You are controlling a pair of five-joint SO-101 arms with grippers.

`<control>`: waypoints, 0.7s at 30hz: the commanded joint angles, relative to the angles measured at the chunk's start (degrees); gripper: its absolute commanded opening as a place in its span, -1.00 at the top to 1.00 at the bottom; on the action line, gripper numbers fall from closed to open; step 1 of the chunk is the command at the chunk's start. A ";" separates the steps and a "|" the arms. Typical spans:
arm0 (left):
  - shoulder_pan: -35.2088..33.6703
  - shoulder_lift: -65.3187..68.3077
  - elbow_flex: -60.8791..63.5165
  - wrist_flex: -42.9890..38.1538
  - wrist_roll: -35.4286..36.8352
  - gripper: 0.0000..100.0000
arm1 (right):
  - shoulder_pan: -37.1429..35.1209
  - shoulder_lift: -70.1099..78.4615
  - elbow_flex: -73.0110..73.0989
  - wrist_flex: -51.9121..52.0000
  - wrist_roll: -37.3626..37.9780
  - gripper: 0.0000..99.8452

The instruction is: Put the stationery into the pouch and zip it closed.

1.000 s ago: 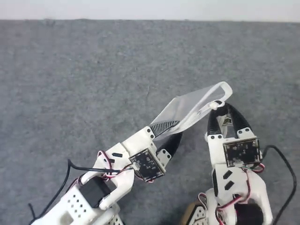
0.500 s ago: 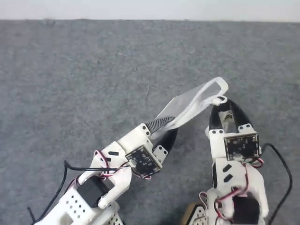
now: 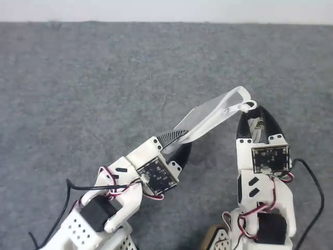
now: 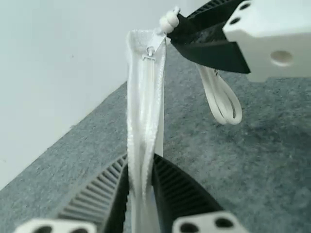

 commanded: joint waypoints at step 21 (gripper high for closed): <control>-16.88 -20.13 -6.81 16.97 -0.44 0.98 | 4.70 -0.48 3.78 -6.55 -0.62 0.99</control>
